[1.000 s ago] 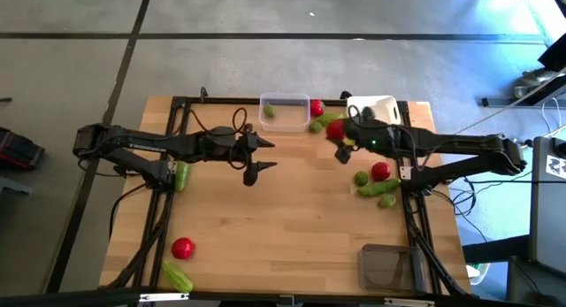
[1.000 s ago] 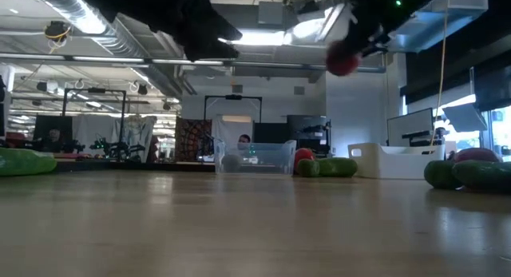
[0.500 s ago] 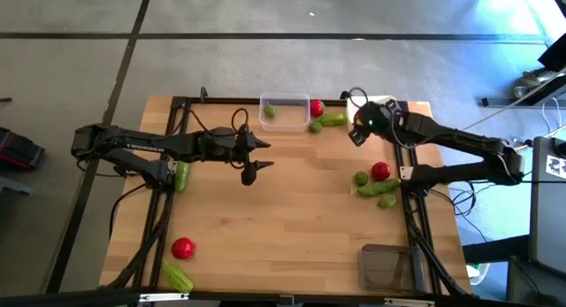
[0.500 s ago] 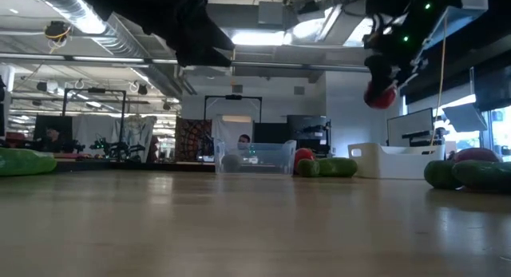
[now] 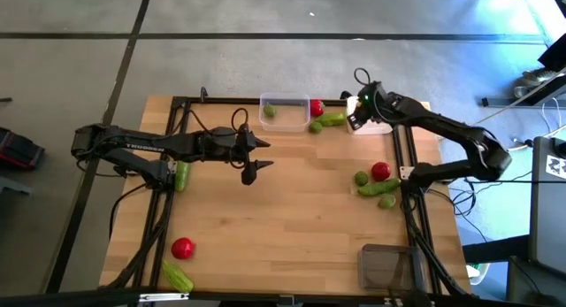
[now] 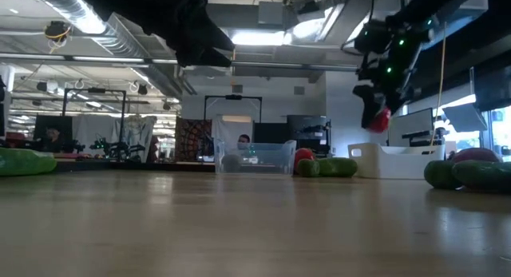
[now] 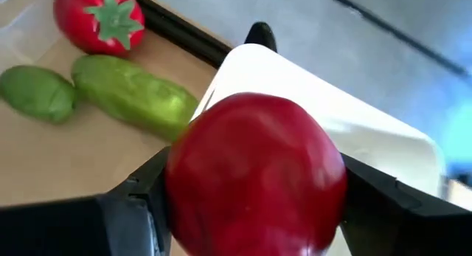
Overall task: Sort produce into baskets
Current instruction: Put the red tomato into the white bin
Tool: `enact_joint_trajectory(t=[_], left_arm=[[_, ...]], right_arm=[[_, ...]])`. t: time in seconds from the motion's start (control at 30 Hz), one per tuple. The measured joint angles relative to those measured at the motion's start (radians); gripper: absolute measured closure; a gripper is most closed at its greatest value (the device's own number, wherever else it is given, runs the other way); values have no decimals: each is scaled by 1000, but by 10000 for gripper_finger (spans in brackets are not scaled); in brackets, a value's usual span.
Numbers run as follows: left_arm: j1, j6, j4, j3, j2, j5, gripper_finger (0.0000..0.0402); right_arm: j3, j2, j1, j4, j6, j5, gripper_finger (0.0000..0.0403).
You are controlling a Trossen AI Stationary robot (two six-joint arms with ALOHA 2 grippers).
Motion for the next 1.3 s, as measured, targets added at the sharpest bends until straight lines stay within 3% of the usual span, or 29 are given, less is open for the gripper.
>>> enact_joint_trajectory(t=[0.4,0.63,1.0,1.3], left_arm=[[0,0,0,0,0,-4,112],[0,0,0,0,0,-4,112],[0,0,1,0,1,-4,112],[0,0,1,0,1,-7,112]], right_arm=[[0,196,-168,133,-41,-124,145],[0,256,-187,147,-48,-114,126],[0,268,-184,146,-80,-73,53],[0,178,-183,121,-114,-47,46]])
